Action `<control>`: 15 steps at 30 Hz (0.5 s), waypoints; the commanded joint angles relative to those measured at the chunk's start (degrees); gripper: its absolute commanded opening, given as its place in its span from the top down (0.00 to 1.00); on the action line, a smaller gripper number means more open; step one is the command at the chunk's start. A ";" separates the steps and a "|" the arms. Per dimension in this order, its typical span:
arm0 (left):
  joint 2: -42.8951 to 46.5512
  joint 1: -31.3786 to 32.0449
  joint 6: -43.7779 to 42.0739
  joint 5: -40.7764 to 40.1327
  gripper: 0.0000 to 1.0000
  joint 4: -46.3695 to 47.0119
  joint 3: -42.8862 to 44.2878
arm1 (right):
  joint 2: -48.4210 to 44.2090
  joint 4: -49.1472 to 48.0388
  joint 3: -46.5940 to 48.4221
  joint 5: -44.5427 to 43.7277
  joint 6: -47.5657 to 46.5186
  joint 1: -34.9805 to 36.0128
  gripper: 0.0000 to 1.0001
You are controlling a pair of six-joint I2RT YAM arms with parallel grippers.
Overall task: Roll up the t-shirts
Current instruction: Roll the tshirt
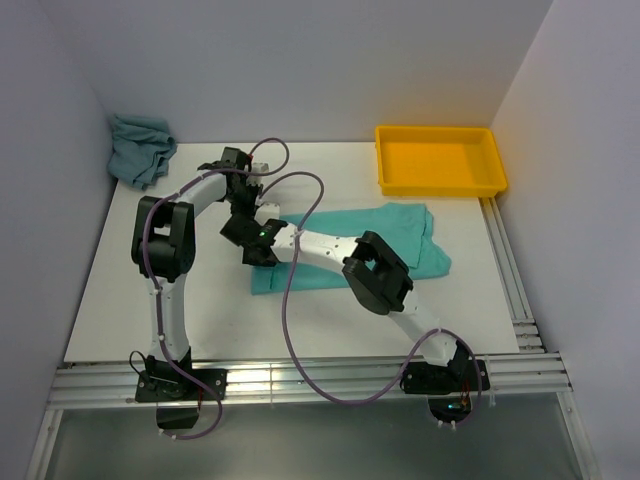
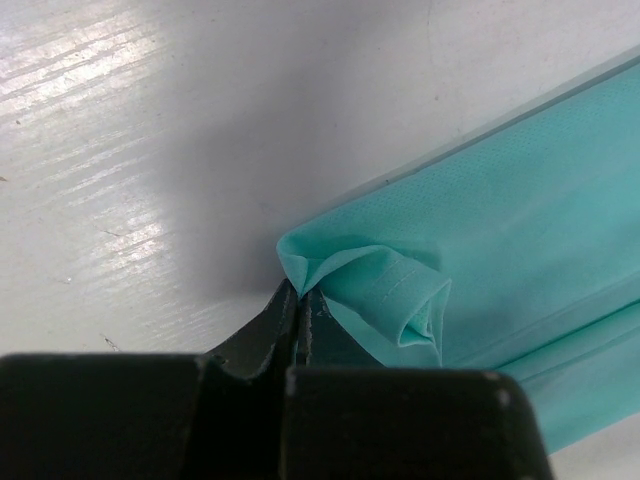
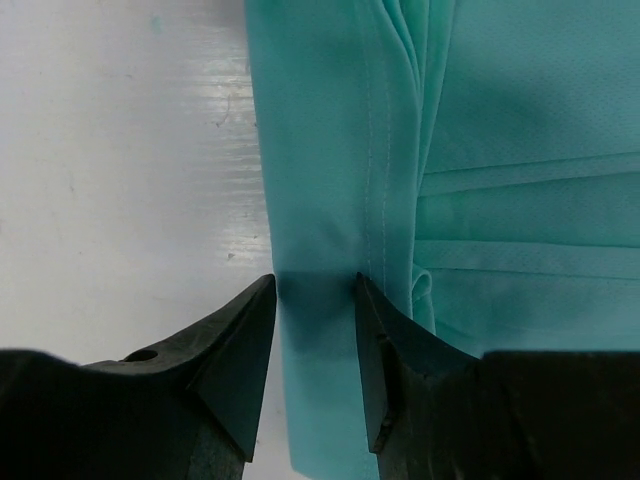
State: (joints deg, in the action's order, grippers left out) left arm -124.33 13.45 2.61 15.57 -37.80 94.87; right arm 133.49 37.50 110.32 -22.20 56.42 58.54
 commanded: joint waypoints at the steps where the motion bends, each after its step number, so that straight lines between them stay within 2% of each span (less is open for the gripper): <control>1: 1.46 0.17 -0.41 -2.48 1.00 -2.72 1.02 | 0.54 3.02 3.84 -4.35 -0.88 1.04 0.54; 11: 1.37 0.52 -0.33 -2.74 1.00 -3.59 1.98 | 3.17 6.62 7.18 -4.96 -1.05 2.19 0.48; 15: 1.29 0.87 -0.33 -3.00 1.00 -3.59 1.99 | 6.68 12.94 12.10 -6.80 -0.70 2.89 0.47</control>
State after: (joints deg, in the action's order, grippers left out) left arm -124.33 13.87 2.61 14.48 -39.18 95.33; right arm 137.91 45.10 118.21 -25.61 55.66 60.73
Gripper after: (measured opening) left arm 0.023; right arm 0.526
